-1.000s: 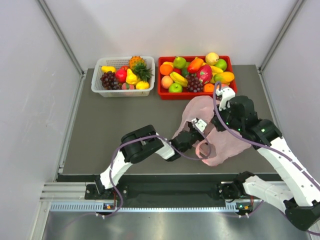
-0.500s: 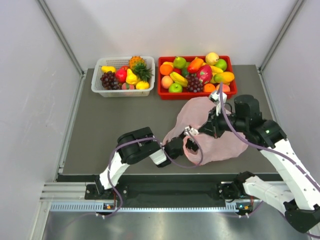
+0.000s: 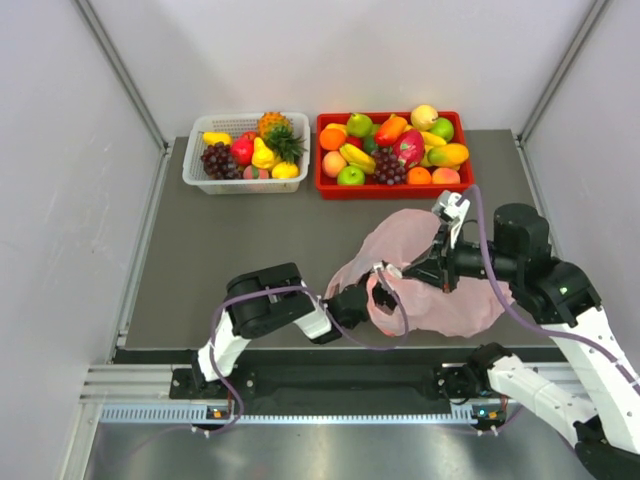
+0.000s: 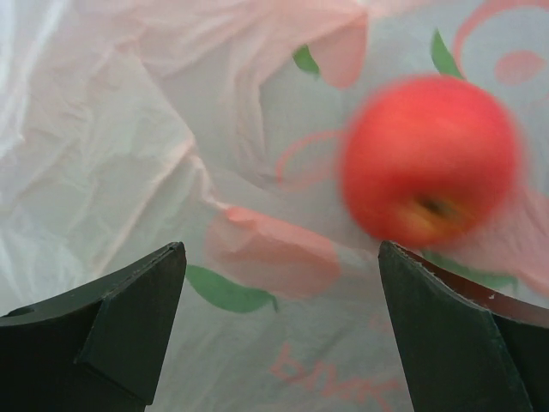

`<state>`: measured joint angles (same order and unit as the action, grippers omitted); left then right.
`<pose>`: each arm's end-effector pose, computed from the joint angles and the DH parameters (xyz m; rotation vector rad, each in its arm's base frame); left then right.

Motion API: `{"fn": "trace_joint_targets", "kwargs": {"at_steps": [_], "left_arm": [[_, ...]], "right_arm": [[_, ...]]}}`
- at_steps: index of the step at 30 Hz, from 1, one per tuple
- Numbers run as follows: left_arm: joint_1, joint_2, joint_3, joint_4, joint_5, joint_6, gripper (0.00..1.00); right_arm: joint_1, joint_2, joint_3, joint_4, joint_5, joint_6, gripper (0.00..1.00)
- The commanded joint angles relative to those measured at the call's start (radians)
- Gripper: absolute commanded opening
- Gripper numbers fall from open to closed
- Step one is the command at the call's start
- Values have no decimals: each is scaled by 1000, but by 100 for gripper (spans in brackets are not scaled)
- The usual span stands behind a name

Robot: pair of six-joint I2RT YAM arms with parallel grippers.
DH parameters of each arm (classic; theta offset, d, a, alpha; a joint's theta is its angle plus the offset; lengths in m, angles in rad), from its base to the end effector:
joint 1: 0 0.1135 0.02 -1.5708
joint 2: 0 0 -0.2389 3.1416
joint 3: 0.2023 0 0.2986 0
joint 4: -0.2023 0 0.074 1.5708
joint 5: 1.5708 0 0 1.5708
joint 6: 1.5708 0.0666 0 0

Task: Untie the knot of the plastic bag and take out the fruit

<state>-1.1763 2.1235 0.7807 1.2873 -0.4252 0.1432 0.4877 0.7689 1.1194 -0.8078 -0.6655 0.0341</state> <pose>0.1808 -0.3628 0.0380 0.7256 1.4708 -0.4492 0.1714 0.1375 0.3806 -0.8774 1.8702 0.9986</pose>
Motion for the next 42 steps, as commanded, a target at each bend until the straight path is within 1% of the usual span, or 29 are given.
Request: {"fn": "trace_joint_targets", "kwargs": {"at_steps": [1,5,6,7,10,11,14,15,16,17,22,23,26,28,29,30,31,34,35,37,41,42], "left_arm": [[1,7,118,250,-46,33,99],[3,111,264,132,-119,32,99],[1,124,284,113,-121,24,99],[4,139,316,59,-115,18,99],[7,161,362,-5,-96,-5,99],[13,164,374,-64,-83,-31,98],[40,185,410,-156,-46,-89,92],[47,188,423,-178,-25,-105,89],[62,196,431,-198,-11,-128,84],[67,199,437,-232,0,-140,82],[83,220,471,-270,0,-140,81],[84,223,474,-276,0,-172,81],[93,230,485,-302,11,-188,80],[99,225,473,-290,28,-191,68],[99,220,465,-280,32,-192,59],[101,216,441,-258,37,-194,49],[99,202,425,-203,42,-192,32],[98,168,349,-114,39,-191,26],[98,158,330,-65,37,-186,26],[92,112,272,-36,42,-182,24],[76,15,164,6,37,-154,20],[72,-8,116,24,33,-156,20]], "right_arm": [[-12,6,-21,30,15,1,0],[-12,17,-55,61,14,21,0],[-11,21,-58,62,14,26,0],[-12,24,-61,64,14,27,0],[-12,27,-69,81,15,41,0],[-12,27,-69,88,15,41,0],[-12,29,-67,93,15,50,0],[-12,26,-67,94,18,52,0],[-11,26,-67,91,18,52,0],[-11,24,-64,93,21,53,0],[-12,18,-61,91,35,55,0],[-12,20,-61,90,40,55,0],[-12,20,-58,91,44,58,0],[-12,24,-58,90,50,58,0],[-12,23,-59,87,64,58,0],[-12,21,-59,85,72,58,0],[-12,23,-62,85,79,58,0],[-12,23,-66,85,112,67,0],[-14,24,-66,85,138,67,0],[-14,21,-64,84,167,73,0],[-17,18,-59,85,303,95,0],[-17,21,-56,87,337,108,0]]}}
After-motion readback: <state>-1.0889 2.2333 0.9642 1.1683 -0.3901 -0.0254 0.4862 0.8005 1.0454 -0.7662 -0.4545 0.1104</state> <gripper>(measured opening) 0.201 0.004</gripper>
